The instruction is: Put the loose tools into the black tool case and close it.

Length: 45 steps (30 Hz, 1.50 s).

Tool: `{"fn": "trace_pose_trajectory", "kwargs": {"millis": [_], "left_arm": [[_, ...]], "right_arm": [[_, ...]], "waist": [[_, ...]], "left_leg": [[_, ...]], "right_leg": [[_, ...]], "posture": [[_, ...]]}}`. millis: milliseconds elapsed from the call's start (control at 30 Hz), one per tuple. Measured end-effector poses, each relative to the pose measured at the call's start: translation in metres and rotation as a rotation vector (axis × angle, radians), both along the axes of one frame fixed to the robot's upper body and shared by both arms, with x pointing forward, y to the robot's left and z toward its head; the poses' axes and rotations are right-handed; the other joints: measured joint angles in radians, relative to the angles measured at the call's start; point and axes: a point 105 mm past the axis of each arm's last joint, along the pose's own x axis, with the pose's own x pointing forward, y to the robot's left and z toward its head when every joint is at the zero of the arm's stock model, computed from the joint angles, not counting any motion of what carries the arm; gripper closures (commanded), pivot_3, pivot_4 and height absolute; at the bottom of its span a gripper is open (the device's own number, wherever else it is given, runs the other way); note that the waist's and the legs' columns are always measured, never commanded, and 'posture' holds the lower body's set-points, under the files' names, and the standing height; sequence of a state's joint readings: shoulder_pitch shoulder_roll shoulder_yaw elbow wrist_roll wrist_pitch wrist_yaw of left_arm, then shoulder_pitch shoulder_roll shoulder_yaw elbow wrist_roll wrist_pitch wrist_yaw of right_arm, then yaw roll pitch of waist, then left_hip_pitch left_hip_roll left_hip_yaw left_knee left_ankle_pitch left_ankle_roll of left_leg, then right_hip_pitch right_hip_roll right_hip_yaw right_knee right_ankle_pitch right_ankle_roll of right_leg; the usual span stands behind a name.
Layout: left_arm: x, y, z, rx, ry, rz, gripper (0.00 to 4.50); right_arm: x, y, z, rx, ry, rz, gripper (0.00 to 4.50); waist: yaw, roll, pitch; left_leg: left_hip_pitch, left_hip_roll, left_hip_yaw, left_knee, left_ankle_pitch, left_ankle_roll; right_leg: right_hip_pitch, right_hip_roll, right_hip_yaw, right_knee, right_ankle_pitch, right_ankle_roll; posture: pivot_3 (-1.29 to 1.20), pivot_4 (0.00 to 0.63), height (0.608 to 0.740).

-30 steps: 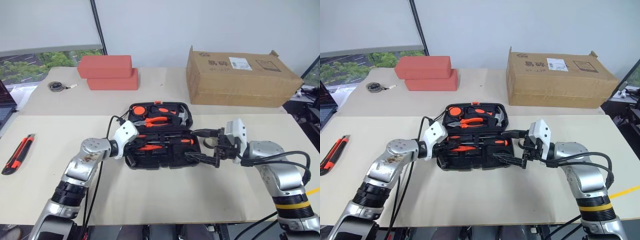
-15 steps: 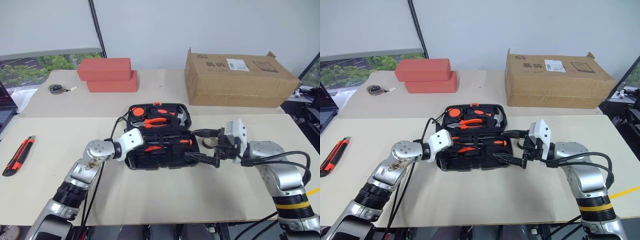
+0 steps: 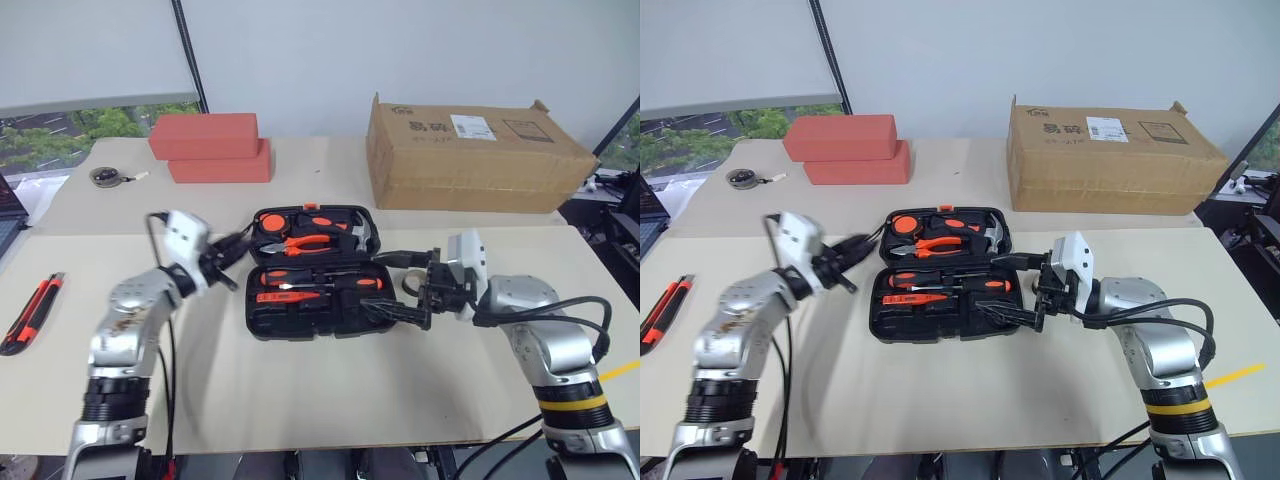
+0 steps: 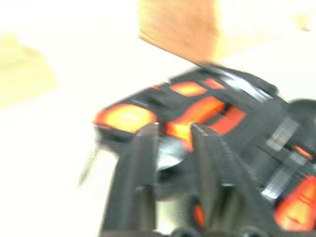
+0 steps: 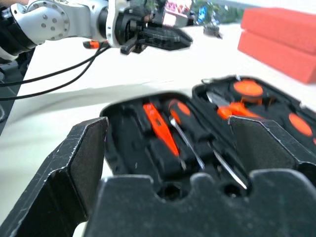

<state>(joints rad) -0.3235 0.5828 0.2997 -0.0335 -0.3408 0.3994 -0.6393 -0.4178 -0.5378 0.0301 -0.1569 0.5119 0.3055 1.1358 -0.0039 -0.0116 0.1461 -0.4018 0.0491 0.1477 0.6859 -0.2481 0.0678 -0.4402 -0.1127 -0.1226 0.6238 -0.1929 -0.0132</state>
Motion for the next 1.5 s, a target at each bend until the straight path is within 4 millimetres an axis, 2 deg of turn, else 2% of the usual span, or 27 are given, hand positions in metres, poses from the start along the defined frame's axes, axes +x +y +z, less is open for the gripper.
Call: {"fn": "trace_pose_trajectory", "kwargs": {"millis": [33,67,133,167,233,500,600,733,867,967,1000,1133,1300,1500], "left_arm": [[-0.005,0.028,-0.001,0.021,0.008,0.103,1.64],[-0.009,0.044,-0.001,0.032,0.014,0.164,1.26],[-0.021,0.071,-0.007,0.043,0.034,0.265,0.62],[-0.026,0.08,-0.012,0.047,0.048,0.302,0.12],[-0.041,0.102,-0.024,0.046,0.084,0.395,0.06],[-0.085,0.15,-0.047,0.029,0.149,0.62,0.06],[-0.098,0.177,-0.05,-0.002,0.168,0.7,0.06],[-0.101,0.201,-0.058,-0.027,0.229,0.664,0.06],[-0.095,0.218,-0.069,-0.003,0.289,0.649,0.06],[-0.088,0.233,-0.065,0.002,0.307,0.67,0.06],[-0.087,0.235,-0.064,0.004,0.313,0.668,0.06],[-0.085,0.234,-0.078,0.019,0.379,0.65,0.06],[-0.083,0.236,-0.082,-0.03,0.396,0.669,0.06],[-0.092,0.243,-0.085,-0.055,0.414,0.712,0.06]], "right_arm": [[-0.001,0.004,0.004,0.018,-0.007,0.027,0.0],[0.0,0.006,0.006,0.025,-0.009,0.04,0.0],[0.001,0.01,0.01,0.033,-0.016,0.064,0.0],[0.001,0.013,0.012,0.036,-0.018,0.078,0.0],[0.0,0.022,0.014,0.04,-0.02,0.12,0.0],[0.001,0.027,0.007,0.023,0.019,0.177,0.0],[0.002,0.026,0.005,0.022,0.026,0.179,0.0],[0.002,0.026,0.005,0.021,0.023,0.181,0.0],[0.003,0.026,0.004,0.012,0.025,0.183,0.0],[0.003,0.025,0.004,0.01,0.022,0.183,0.0],[0.003,0.025,0.004,0.01,0.021,0.183,0.0],[0.003,0.025,0.004,0.01,0.021,0.18,0.0],[0.004,0.024,0.003,0.009,0.023,0.166,0.0],[0.005,0.021,0.003,0.003,0.021,0.15,0.0]], "waist": [[-0.002,0.0,0.0],[-0.002,0.0,0.0],[-0.001,0.0,0.0],[0.002,0.0,0.0],[0.011,-0.001,0.0],[0.015,-0.001,0.001],[0.016,-0.001,0.001],[0.017,-0.002,0.0],[0.017,-0.004,0.0],[0.015,-0.01,-0.001],[0.014,-0.01,-0.001],[0.012,-0.011,-0.002],[0.009,-0.012,-0.002],[-0.003,-0.012,-0.002]], "left_leg": [[0.0,0.0,0.0,0.0,0.0,0.0],[0.0,0.0,0.0,-0.001,0.0,0.0],[0.0,0.0,0.0,-0.001,-0.002,-0.001],[0.0,-0.001,0.0,-0.001,-0.002,-0.002],[-0.001,-0.001,-0.001,-0.001,-0.006,-0.007],[-0.003,-0.001,-0.001,-0.001,-0.006,-0.009],[-0.003,-0.001,-0.002,-0.002,-0.006,-0.01],[-0.003,-0.001,-0.001,-0.003,-0.006,-0.01],[-0.005,-0.001,0.0,-0.003,-0.006,-0.01],[-0.006,-0.001,0.001,-0.005,-0.005,-0.011],[-0.006,-0.002,0.002,-0.005,-0.005,-0.011],[-0.006,-0.003,0.01,-0.006,-0.003,-0.015],[-0.004,-0.002,0.014,-0.006,-0.003,-0.015],[-0.002,0.0,0.015,-0.006,-0.005,-0.011]], "right_leg": [[0.0,0.0,0.0,0.0,0.0,0.0],[0.0,0.0,0.0,0.0,0.0,0.0],[0.0,-0.001,0.0,-0.001,0.0,0.0],[0.0,-0.002,-0.001,-0.001,0.0,0.0],[-0.001,-0.003,-0.001,-0.003,0.0,-0.001],[-0.002,-0.011,-0.004,-0.005,0.0,-0.001],[-0.003,-0.011,-0.005,-0.005,0.0,-0.001],[-0.01,-0.01,-0.006,-0.004,0.0,-0.001],[-0.012,-0.011,-0.007,-0.004,0.0,-0.001],[-0.014,-0.011,-0.008,-0.003,0.001,-0.002],[-0.014,-0.011,-0.008,-0.003,0.004,-0.008],[-0.014,-0.012,-0.007,0.001,0.005,-0.009],[-0.015,-0.011,-0.006,0.002,0.001,-0.003],[-0.015,-0.017,-0.007,0.004,0.001,-0.001]], "posture": [[0.0,0.15,0.712],[0.0,0.15,0.712],[0.0,0.15,0.712],[0.0,0.15,0.712],[0.0,0.15,0.712],[0.0,0.15,0.712],[0.0,0.15,0.712],[0.0,0.15,0.712],[0.0,0.15,0.712],[0.0,0.15,0.712],[0.0,0.15,0.712],[0.0,0.15,0.712],[0.0,0.15,0.712],[0.0,0.15,0.712]]}}
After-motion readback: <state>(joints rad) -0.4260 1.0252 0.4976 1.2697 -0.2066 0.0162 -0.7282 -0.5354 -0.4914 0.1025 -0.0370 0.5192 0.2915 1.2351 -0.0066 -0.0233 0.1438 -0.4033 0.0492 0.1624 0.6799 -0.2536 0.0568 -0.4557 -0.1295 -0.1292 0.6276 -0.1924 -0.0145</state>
